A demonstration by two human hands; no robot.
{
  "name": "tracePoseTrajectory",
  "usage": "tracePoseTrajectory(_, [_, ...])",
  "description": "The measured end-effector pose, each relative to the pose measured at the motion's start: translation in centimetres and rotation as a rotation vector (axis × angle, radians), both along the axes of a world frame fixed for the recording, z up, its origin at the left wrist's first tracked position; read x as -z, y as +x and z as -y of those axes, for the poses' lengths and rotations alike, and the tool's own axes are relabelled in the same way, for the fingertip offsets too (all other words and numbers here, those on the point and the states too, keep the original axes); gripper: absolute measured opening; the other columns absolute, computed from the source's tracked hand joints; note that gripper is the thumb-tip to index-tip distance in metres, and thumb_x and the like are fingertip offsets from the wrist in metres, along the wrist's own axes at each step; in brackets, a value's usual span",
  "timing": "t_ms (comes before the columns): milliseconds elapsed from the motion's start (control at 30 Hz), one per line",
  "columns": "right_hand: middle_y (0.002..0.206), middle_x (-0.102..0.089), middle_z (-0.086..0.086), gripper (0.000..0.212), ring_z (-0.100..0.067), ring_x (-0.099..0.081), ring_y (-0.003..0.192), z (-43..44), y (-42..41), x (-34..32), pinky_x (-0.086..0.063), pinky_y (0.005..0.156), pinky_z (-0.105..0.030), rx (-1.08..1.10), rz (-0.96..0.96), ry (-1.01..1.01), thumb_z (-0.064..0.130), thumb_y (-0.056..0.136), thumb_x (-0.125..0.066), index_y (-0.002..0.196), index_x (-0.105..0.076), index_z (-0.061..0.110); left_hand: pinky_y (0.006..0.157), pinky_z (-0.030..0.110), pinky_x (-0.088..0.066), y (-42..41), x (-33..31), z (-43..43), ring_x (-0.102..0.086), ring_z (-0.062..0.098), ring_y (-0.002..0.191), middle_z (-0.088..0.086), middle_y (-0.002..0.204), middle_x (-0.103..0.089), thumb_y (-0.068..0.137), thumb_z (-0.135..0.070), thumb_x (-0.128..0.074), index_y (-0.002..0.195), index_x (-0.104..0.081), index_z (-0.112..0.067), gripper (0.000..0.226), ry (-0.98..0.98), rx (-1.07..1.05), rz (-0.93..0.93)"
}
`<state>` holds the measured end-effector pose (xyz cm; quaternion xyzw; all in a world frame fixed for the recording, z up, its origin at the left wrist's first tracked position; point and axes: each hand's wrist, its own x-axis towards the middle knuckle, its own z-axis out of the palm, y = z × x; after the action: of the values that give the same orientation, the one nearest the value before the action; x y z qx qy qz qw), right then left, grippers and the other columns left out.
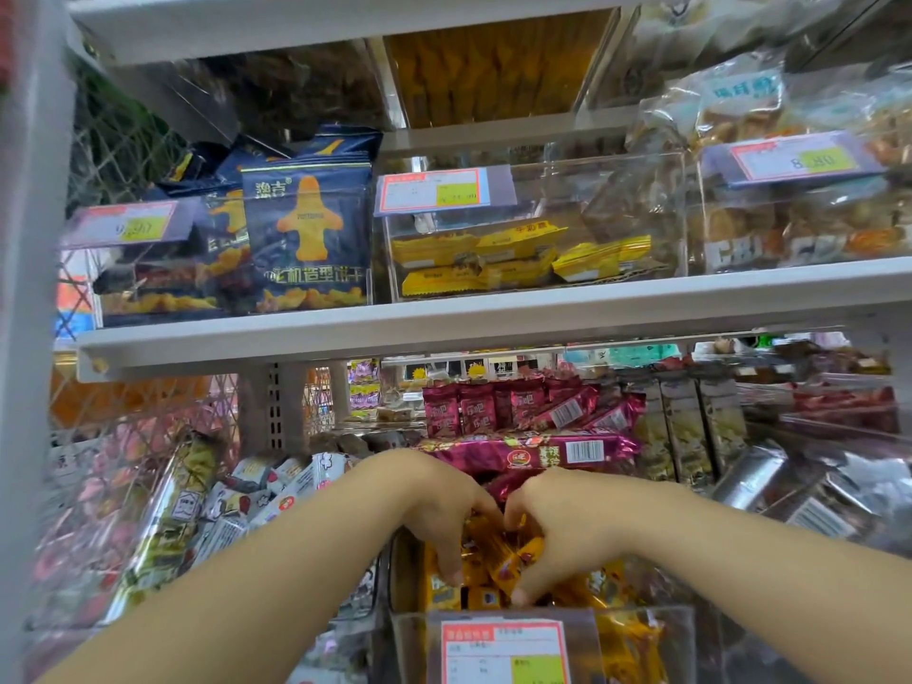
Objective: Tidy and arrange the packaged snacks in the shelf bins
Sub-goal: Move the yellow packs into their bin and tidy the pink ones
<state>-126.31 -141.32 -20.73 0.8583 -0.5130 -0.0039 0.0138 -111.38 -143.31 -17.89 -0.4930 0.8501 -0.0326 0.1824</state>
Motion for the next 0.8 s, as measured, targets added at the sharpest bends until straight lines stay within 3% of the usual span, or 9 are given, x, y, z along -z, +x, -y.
tracePoseTrajectory(133, [0.07, -0.052, -0.007, 0.05, -0.02, -0.043, 0.059, 0.4, 1.1, 1.0, -0.032, 0.05, -0.031, 0.007, 0.033, -0.106, 0.05, 0.075, -0.073, 0.082, -0.061, 0.002, 0.097, 0.032, -0.036, 0.0, 0.0, 0.3, -0.041, 0.023, 0.129, 0.001, 0.145, -0.039, 0.085, -0.03, -0.07, 0.146, -0.031, -0.027, 0.072, 0.013, 0.008, -0.018])
tracePoseTrajectory(200, [0.058, -0.039, -0.005, 0.038, -0.021, -0.033, 0.054, 0.5, 1.3, 1.5, -0.025, 0.047, -0.031, 0.009, 0.092, -0.156, 0.036, 0.075, -0.074, 0.063, -0.051, 0.007, 0.096, 0.031, -0.036, 0.3, 0.1, 0.5, -0.042, 0.022, 0.128, -0.001, 0.144, -0.04, 0.085, -0.029, -0.07, 0.144, -0.034, -0.028, 0.07, 0.021, 0.012, -0.061])
tracePoseTrajectory(267, [0.053, -0.025, -0.003, 0.04, -0.021, -0.023, 0.054, 0.5, 1.3, 1.8, -0.019, 0.047, -0.031, 0.022, 0.183, -0.161, 0.023, 0.072, -0.07, 0.054, -0.036, 0.013, 0.101, 0.033, -0.039, 0.7, 0.3, 0.7, -0.044, 0.02, 0.126, -0.004, 0.143, -0.042, 0.082, -0.028, -0.073, 0.142, -0.038, -0.032, 0.069, 0.033, 0.011, -0.128])
tracePoseTrajectory(333, [0.054, -0.029, -0.001, 0.03, -0.019, -0.024, 0.054, 0.5, 1.0, 1.8, -0.023, 0.048, -0.031, 0.052, 0.277, -0.168, 0.021, 0.069, -0.069, 0.055, -0.045, 0.011, 0.103, 0.035, -0.04, 1.1, 0.3, 0.8, -0.045, 0.018, 0.125, -0.006, 0.141, -0.045, 0.081, -0.027, -0.074, 0.14, -0.04, -0.032, 0.068, 0.035, 0.0, -0.193])
tracePoseTrajectory(400, [0.06, -0.044, -0.001, 0.015, -0.015, -0.033, 0.054, 0.5, 0.6, 1.4, -0.029, 0.048, -0.027, 0.068, 0.34, -0.192, 0.024, 0.07, -0.07, 0.074, -0.067, 0.01, 0.103, 0.034, -0.04, 1.3, 0.3, 0.9, -0.046, 0.017, 0.124, -0.006, 0.139, -0.046, 0.08, -0.026, -0.075, 0.138, -0.041, -0.03, 0.067, 0.027, -0.005, -0.233])
tracePoseTrajectory(533, [0.073, -0.058, 0.011, 0.022, -0.004, -0.046, 0.055, 0.1, -0.5, 0.5, -0.036, 0.046, -0.014, 0.056, 0.469, -0.178, 0.025, 0.079, -0.069, 0.101, -0.072, 0.022, 0.101, 0.029, -0.039, 1.5, 0.5, 0.8, -0.044, 0.016, 0.124, -0.008, 0.14, -0.045, 0.078, -0.025, -0.077, 0.138, -0.038, -0.031, 0.072, 0.014, -0.001, -0.291])
tracePoseTrajectory(667, [0.067, -0.058, 0.006, 0.015, -0.006, -0.043, 0.053, 0.0, -1.3, 0.4, -0.034, 0.044, -0.014, 0.015, 0.618, -0.159, 0.021, 0.083, -0.069, 0.097, -0.073, 0.025, 0.09, 0.024, -0.035, 1.7, 1.1, 0.1, -0.045, 0.013, 0.118, -0.01, 0.14, -0.043, 0.077, -0.028, -0.077, 0.141, -0.029, -0.035, 0.081, -0.07, 0.046, -0.322])
tracePoseTrajectory(800, [0.063, -0.056, 0.007, 0.011, -0.005, -0.043, 0.053, -0.1, -1.3, 0.4, -0.034, 0.045, -0.013, 0.008, 0.67, -0.174, 0.023, 0.084, -0.069, 0.093, -0.074, 0.026, 0.097, 0.033, -0.035, 2.0, 2.3, -0.5, -0.049, 0.015, 0.12, -0.011, 0.138, -0.049, 0.076, -0.041, -0.075, 0.142, -0.025, -0.038, 0.083, -0.31, 0.121, -0.26])
